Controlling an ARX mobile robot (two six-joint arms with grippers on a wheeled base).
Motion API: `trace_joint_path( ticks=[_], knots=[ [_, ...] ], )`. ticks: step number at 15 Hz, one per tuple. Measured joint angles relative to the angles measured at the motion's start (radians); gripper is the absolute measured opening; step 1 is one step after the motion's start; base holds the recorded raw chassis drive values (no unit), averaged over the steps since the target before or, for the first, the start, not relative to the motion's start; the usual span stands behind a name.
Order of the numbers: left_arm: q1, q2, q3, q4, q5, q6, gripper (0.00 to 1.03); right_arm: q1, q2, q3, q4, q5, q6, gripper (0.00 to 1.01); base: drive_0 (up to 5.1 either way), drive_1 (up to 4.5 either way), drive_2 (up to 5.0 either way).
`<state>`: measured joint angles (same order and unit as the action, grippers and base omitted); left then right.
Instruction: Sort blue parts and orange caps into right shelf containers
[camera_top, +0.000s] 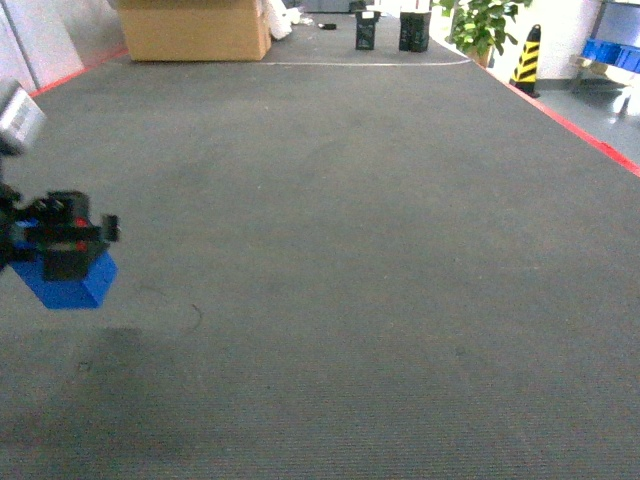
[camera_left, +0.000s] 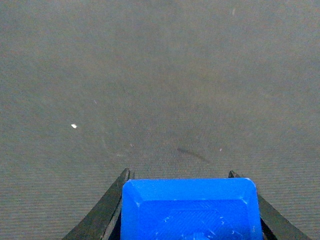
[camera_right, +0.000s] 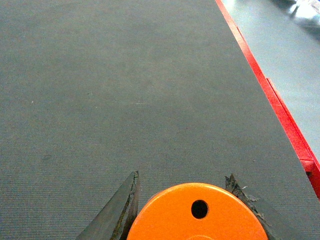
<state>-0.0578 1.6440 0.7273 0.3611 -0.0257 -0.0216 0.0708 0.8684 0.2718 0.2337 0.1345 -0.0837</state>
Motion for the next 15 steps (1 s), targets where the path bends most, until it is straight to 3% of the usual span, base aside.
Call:
trace_joint_path(
  ticks=[2, 3, 4, 5, 7, 15],
  knots=[
    [0.055, -0.312, -0.176, 0.056, -0.013, 0.097, 0.45, 0.000, 0.000, 0.000, 0.000, 0.000, 0.000, 0.44, 0.0, 0.00, 0.0],
    [0.105, -0.496, -0.282, 0.010, -0.035, 0.164, 0.45, 0.000, 0.000, 0.000, 0.000, 0.000, 0.000, 0.44, 0.0, 0.00, 0.0],
    [0.161, -0.697, -0.387, -0.093, -0.029, 0.200, 0.45, 0.000, 0.000, 0.000, 0.000, 0.000, 0.000, 0.44, 0.0, 0.00, 0.0],
    [0.167, -0.852, -0.438, -0.126, -0.031, 0.220, 0.45, 0.000, 0.000, 0.000, 0.000, 0.000, 0.000, 0.44, 0.0, 0.00, 0.0],
    [0.159, -0.895, -0.404, -0.096, -0.019, 0.239, 0.45, 0.000, 0.000, 0.000, -0.001, 0.000, 0.000, 0.44, 0.0, 0.00, 0.0],
    [0.160, -0.882, -0.409, -0.107, -0.019, 0.240, 0.45, 0.000, 0.000, 0.000, 0.000, 0.000, 0.000, 0.44, 0.0, 0.00, 0.0]
  ],
)
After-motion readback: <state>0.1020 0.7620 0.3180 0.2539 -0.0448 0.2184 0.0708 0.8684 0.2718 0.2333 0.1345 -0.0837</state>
